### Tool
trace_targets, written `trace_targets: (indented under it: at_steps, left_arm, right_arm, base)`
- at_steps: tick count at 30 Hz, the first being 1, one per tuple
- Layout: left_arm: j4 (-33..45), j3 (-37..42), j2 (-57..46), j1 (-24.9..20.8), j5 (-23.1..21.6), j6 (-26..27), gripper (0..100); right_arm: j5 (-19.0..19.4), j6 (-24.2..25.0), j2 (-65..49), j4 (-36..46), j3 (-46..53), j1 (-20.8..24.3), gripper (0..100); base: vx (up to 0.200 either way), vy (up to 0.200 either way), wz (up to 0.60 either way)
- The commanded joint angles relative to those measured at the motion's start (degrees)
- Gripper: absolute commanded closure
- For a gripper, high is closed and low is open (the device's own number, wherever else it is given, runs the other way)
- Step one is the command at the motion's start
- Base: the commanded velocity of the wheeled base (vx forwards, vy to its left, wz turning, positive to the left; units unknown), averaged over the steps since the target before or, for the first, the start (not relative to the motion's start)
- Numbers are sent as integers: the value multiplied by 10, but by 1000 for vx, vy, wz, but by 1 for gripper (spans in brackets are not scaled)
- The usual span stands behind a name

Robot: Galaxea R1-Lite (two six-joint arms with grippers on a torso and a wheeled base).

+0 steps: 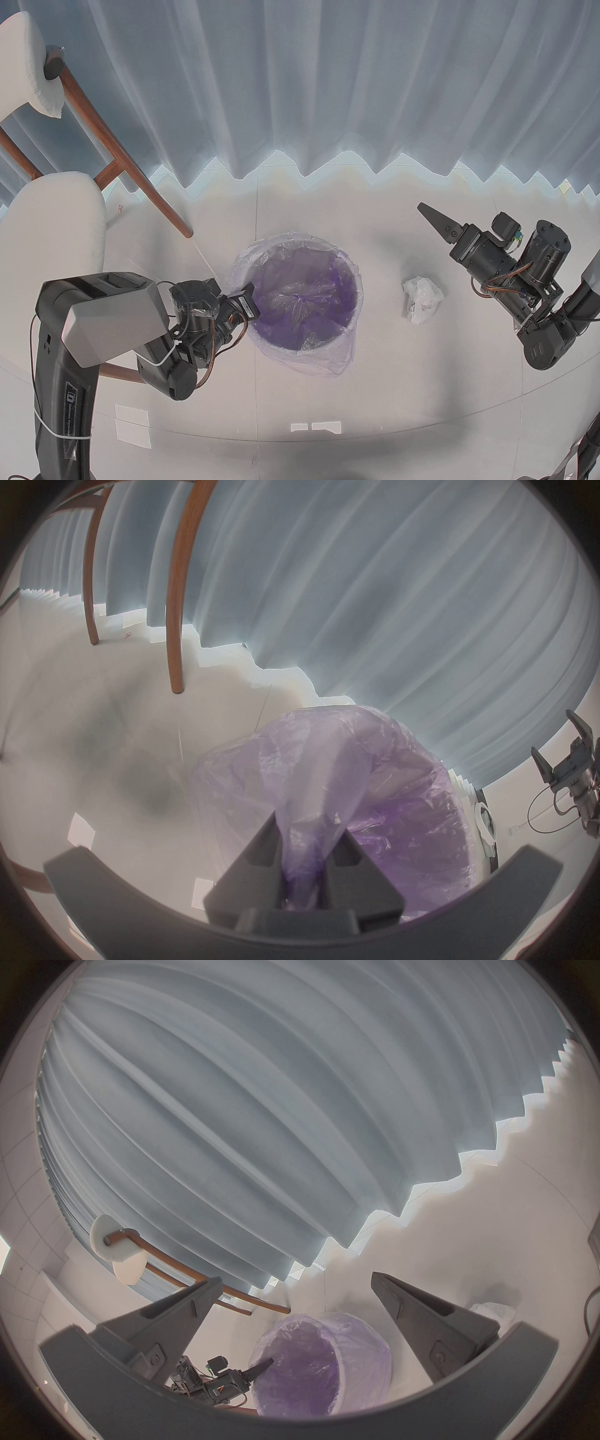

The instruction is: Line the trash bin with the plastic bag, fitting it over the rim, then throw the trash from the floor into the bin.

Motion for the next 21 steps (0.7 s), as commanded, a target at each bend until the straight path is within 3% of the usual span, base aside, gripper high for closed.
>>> trace_targets:
  at_steps: [1, 15, 16, 21]
  left_arm:
    - [-4, 0, 22, 3, 1, 0, 100]
    - [-51, 1, 35, 5, 0, 0, 100]
    - [-51, 1, 35, 5, 0, 0, 0]
    - [-66, 11, 14, 2, 1, -3, 0]
  right_arm:
    - [0, -1, 4, -1, 2, 0, 0]
    - [0, -2, 24, -28, 3, 1, 0]
    - [0, -2, 24, -28, 3, 1, 0]
    - [0, -2, 25, -28, 3, 1, 0]
  base:
    - [0, 0, 0]
    - [0, 0, 0]
    - [0, 0, 0]
    - [0, 0, 0]
